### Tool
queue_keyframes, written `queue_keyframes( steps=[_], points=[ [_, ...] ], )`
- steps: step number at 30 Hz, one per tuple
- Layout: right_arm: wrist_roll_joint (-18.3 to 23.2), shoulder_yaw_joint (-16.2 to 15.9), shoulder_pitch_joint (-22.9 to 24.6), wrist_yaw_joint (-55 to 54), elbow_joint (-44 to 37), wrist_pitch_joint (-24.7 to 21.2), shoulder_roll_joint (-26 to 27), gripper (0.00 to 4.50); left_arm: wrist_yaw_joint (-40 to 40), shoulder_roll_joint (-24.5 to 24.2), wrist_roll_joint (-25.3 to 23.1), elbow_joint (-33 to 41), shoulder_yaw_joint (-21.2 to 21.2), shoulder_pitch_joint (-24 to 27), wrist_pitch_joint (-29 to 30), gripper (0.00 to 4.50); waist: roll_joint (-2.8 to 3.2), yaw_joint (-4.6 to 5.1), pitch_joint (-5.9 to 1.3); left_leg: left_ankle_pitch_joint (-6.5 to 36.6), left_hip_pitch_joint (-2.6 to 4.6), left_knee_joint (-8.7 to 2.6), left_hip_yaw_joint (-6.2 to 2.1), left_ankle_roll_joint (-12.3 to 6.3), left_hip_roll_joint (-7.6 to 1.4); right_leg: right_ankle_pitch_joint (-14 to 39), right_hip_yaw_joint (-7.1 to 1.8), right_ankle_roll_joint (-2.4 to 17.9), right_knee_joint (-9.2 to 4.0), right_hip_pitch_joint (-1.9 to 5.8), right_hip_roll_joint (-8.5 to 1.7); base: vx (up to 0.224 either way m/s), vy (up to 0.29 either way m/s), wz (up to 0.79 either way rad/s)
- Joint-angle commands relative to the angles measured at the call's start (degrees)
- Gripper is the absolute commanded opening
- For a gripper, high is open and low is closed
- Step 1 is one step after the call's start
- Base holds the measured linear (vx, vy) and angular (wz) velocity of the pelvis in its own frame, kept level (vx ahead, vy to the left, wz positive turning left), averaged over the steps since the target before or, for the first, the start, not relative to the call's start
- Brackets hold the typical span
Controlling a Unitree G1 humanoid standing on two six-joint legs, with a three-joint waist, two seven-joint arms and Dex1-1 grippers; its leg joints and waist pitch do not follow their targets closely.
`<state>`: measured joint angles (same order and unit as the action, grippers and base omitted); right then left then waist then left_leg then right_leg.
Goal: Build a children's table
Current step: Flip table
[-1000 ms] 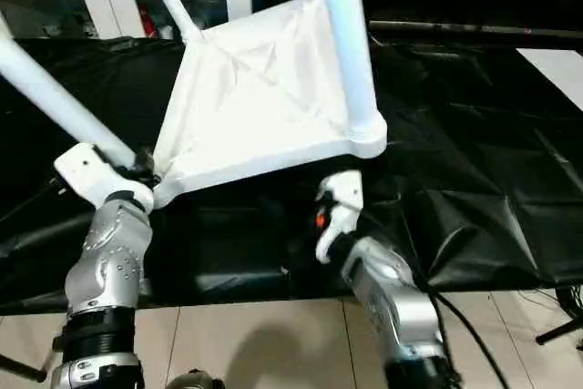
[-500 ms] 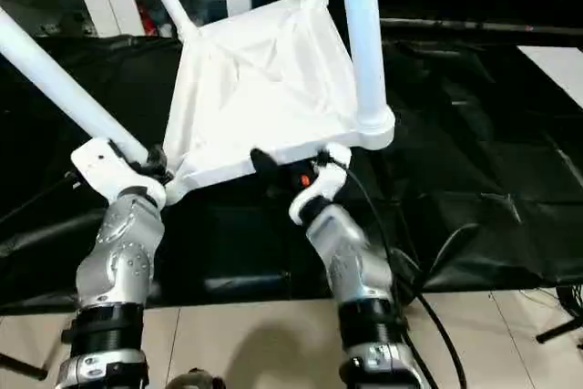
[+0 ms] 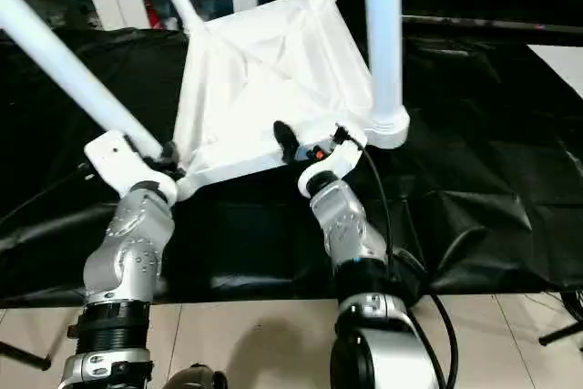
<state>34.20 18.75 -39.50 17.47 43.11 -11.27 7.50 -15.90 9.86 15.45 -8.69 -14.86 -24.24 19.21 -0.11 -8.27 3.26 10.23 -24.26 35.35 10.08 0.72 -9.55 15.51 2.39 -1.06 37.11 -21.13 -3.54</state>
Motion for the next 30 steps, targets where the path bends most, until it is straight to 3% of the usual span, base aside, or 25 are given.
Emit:
queue_keyframes(
  steps=[1, 3, 4, 5, 7, 9, 12, 14, 18, 30],
  points=[
    [1.26, 0.89, -1.33, 0.83, 1.28, 0.08, 0.12, 4.50, 1.99, 7.98, 5.28, 2.79, 1.47, 3.40, 0.33, 2.24, -1.03, 0.03, -4.69, -4.16, 2.37, -3.34, -1.34, -6.10, -4.14, -18.92, -2.08, 12.56, -2.44, 1.73, -5.40, 0.000, 0.000, 0.00],
    [1.78, 1.26, -2.05, 1.59, 2.25, -0.18, -0.28, 4.50, 2.35, 7.97, 5.35, 3.11, 2.05, 3.70, 0.85, 2.24, -1.04, 0.05, -4.74, -4.52, 2.35, -3.34, -1.40, -6.18, -4.18, -18.72, -2.01, 12.52, -2.36, 1.80, -5.34, 0.000, 0.000, 0.00],
    [2.09, 1.69, -2.77, 2.10, 3.37, -0.07, -0.62, 4.50, 2.85, 8.04, 5.64, 3.45, 2.53, 3.92, 1.48, 2.24, -1.39, 0.08, -4.80, -4.96, 2.29, -3.24, -1.33, -6.41, -4.12, -19.10, -2.02, 12.57, -2.26, 1.88, -5.32, 0.000, 0.000, 0.00],
    [2.19, 1.86, -3.04, 2.28, 3.80, -0.01, -0.74, 4.50, 3.03, 8.06, 5.76, 3.57, 2.70, 4.00, 1.71, 2.24, -1.25, 0.02, -4.74, -4.73, 2.23, -3.25, -1.27, -6.41, -4.07, -18.62, -2.00, 12.73, -2.32, 1.76, -5.36, 0.000, 0.000, 0.00],
    [2.33, 2.51, -4.03, 2.88, 5.49, 0.43, -1.09, 4.16, 3.68, 8.04, 6.18, 3.99, 3.36, 4.27, 2.57, 2.24, -1.44, 0.08, -4.76, -4.46, 2.25, -3.22, -1.17, -6.39, -4.06, -17.87, -1.99, 13.18, -2.31, 1.67, -5.33, 0.000, 0.000, 0.00],
    [2.58, 3.26, -4.79, 3.28, 6.65, 1.06, -1.18, 4.16, 3.93, 8.25, 6.27, 4.36, 4.26, 4.69, 3.41, 2.24, -1.42, -0.07, -4.83, -4.96, 2.26, -3.15, -1.16, -6.53, -4.12, -18.02, -2.00, 13.24, -2.27, 1.59, -5.36, 0.000, 0.000, 0.00],
    [2.69, 3.84, -5.34, 3.70, 7.57, 1.53, -1.27, 3.80, 3.97, 8.35, 6.24, 4.71, 4.74, 5.03, 3.89, 2.24, -1.52, -0.16, -5.13, -7.14, 2.19, -2.79, -1.17, -7.34, -4.07, -20.41, -1.85, 13.48, -1.93, 1.46, -5.16, 0.000, 0.000, 0.00],
    [2.63, 3.93, -5.56, 3.88, 7.96, 1.80, -1.39, 3.73, 4.13, 8.24, 6.22, 4.90, 4.89, 5.13, 4.12, 2.24, -1.51, -0.09, -4.92, -6.46, 2.03, -2.88, -1.12, -7.57, -4.14, -19.24, -1.78, 13.60, -2.04, 1.24, -5.20, 0.000, 0.000, 0.00],
    [2.61, 4.91, -6.77, 4.95, 10.35, 2.87, -2.07, 3.37, 4.51, 7.41, 6.52, 5.48, 5.38, 5.49, 5.03, 2.24, -1.47, -0.05, -4.69, -2.34, 2.05, -3.30, -1.01, -5.84, -4.27, -14.18, -1.89, 13.65, -2.58, 1.24, -5.39, 0.000, 0.000, 0.00],
    [1.91, 5.98, -7.78, 5.29, 13.03, 4.62, -2.95, 2.39, 5.18, 6.43, 6.48, 5.16, 5.84, 5.23, 5.77, 2.24, -1.31, 0.14, -4.53, 2.92, 2.27, -3.94, -0.72, -2.29, -4.42, -10.00, -1.94, 12.29, -3.16, 0.94, -5.31, 0.000, 0.000, 0.00]
  ],
)
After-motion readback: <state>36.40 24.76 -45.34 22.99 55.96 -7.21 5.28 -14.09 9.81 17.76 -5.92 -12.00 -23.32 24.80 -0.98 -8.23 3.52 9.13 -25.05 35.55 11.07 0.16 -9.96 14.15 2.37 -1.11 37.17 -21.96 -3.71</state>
